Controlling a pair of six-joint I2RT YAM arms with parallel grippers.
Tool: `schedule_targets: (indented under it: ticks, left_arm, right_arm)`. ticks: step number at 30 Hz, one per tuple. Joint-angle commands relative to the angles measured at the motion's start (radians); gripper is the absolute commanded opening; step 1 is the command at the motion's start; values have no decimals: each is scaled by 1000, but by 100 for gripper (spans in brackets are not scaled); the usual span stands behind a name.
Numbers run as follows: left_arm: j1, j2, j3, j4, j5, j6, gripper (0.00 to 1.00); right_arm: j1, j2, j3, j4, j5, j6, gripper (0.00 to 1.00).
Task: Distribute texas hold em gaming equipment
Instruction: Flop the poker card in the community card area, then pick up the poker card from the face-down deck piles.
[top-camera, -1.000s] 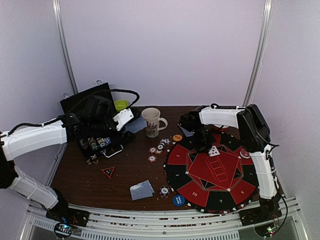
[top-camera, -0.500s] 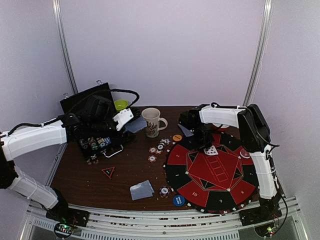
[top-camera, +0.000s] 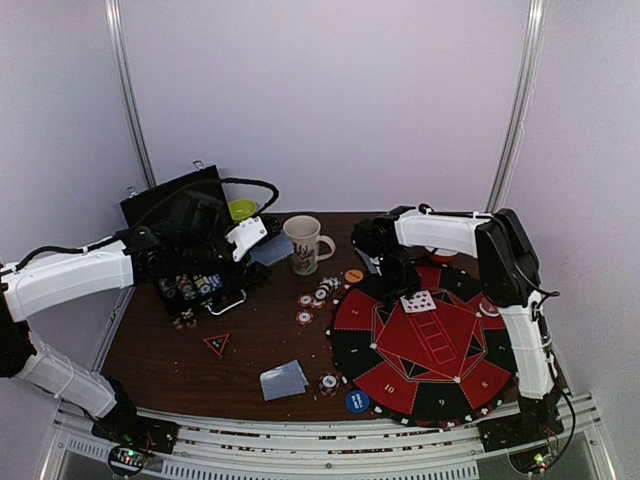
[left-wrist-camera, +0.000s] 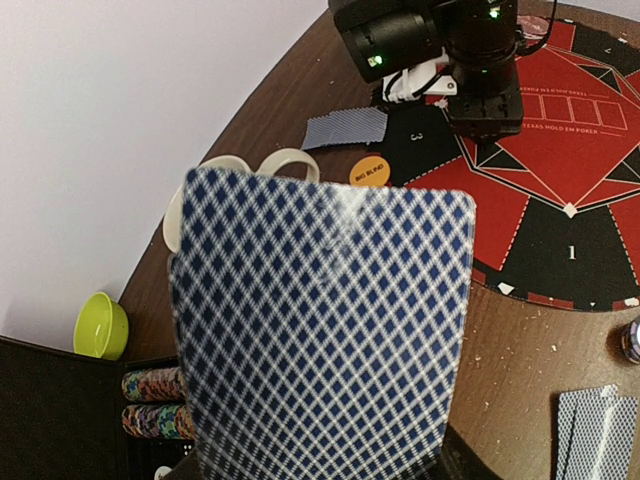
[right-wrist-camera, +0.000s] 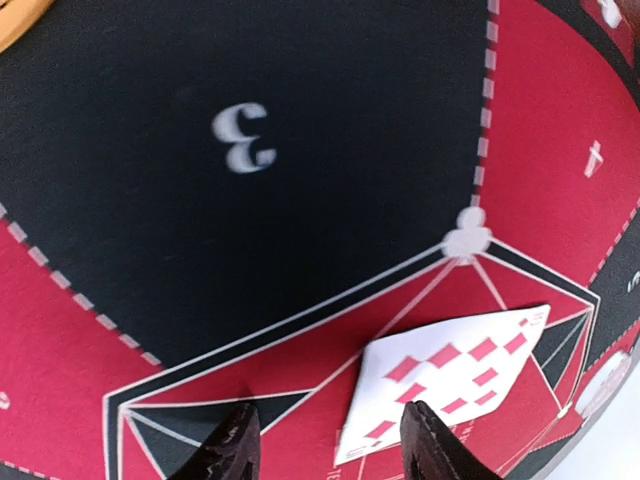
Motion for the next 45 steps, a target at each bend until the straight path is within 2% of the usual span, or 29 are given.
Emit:
schedule_targets:
  ticks: [1, 7, 10, 12, 15, 16, 19, 21, 26, 29, 31, 34, 35, 45]
  left_arm:
    - [-3, -27, -10, 52, 3, 8, 52]
    - [-3, -29, -11, 52, -2, 9, 52]
    - [-4, -27, -10, 53, 2, 9, 52]
    - [-4, -25, -8, 52, 3, 9, 52]
    - [-4, -31, -9, 53, 11, 12, 52]
    - [-4, -32, -11, 53, 14, 12, 52]
    - [-3, -35, -12, 53, 18, 14, 52]
    - [-4, -35, -10, 53, 21, 14, 52]
    - [-4, -38, -9, 53, 26, 12, 52]
    - [-3, -40, -10, 54, 25, 12, 52]
    - [-4, -38, -11, 53, 23, 12, 52]
    - [-3, -38, -12, 53, 22, 13, 52]
    - [-4, -37, -12, 53, 21, 12, 52]
    - [-4, -37, -10, 53, 23, 12, 52]
  right_arm:
    - [20, -45, 24, -11, -62, -25, 53]
    - [3, -193, 6, 47, -101, -53, 56]
    - [11, -287, 4, 123, -142, -124, 57]
    - [25, -361, -22, 236, -255, -165, 63]
    - [36, -453, -123, 526, -661, -108, 84]
    - [42, -468, -154, 635, -723, -62, 89]
    - [85, -470, -172, 858, -814, 14, 91]
    - [121, -430, -122, 888, -815, 14, 91]
    - [165, -289, 45, 787, -784, -9, 87]
    - [175, -234, 117, 724, -770, -29, 79]
    - [179, -216, 148, 696, -771, -39, 69]
    - [180, -225, 148, 673, -747, -52, 47]
    - [178, -233, 142, 667, -736, -58, 43]
    - [175, -293, 129, 581, -645, -102, 42]
